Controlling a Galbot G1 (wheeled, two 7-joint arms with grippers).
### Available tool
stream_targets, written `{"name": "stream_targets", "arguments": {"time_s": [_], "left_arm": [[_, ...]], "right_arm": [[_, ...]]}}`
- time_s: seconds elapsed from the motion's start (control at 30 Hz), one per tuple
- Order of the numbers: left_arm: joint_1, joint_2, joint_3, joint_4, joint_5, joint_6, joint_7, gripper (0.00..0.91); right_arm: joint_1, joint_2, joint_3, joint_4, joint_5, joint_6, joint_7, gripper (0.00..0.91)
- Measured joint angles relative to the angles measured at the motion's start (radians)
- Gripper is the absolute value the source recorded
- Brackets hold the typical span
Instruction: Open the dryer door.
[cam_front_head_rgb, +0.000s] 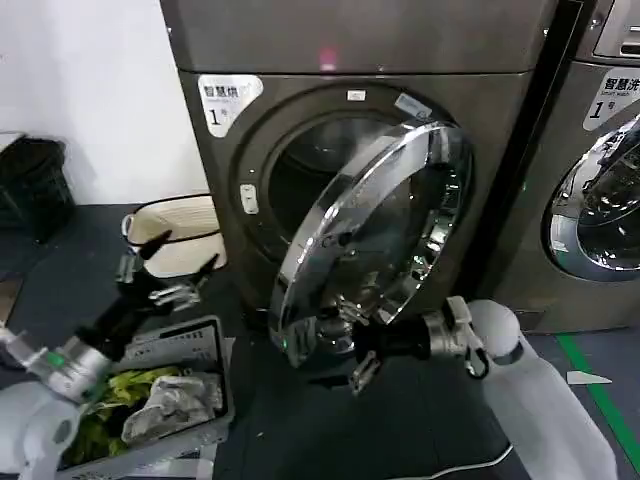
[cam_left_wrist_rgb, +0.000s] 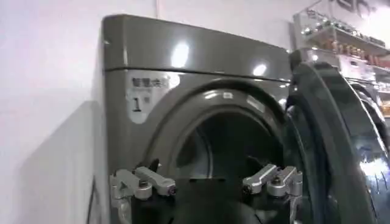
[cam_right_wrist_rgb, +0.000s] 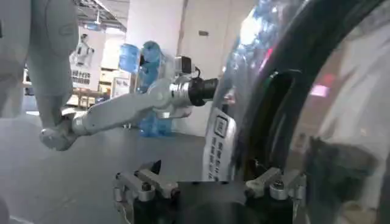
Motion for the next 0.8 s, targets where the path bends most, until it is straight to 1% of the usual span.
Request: {"name": "stream_targets", "arguments": {"time_s": [0.17,0.4,0.57,0.8], "left_arm": [[-0.013,0.022,0.04,-0.002,-0.019,0.014,0.001,0.907],[-0.032,0.05,0.13,-0.015,-0.017,0.018,0.025,0.907],[-0.056,0.059,0.191,-0.016,-0.013,0.019,0.028,0.907],[-0.081,0.07,0.265,-0.022,-0.034,0.022,0.035,0.907]], "right_arm": [[-0.046,-0.03,0.045,0.013,0.006,0.004,-0.002,0.907],[-0.1,-0.067,0.135,-0.008,0.018,0.007,0.002,0.907],[-0.137,-0.07,0.215,-0.002,0.023,0.018,-0.013,0.907],[-0.21,-0.072,0.384,0.015,0.021,0.021,-0.017,0.907]]}}
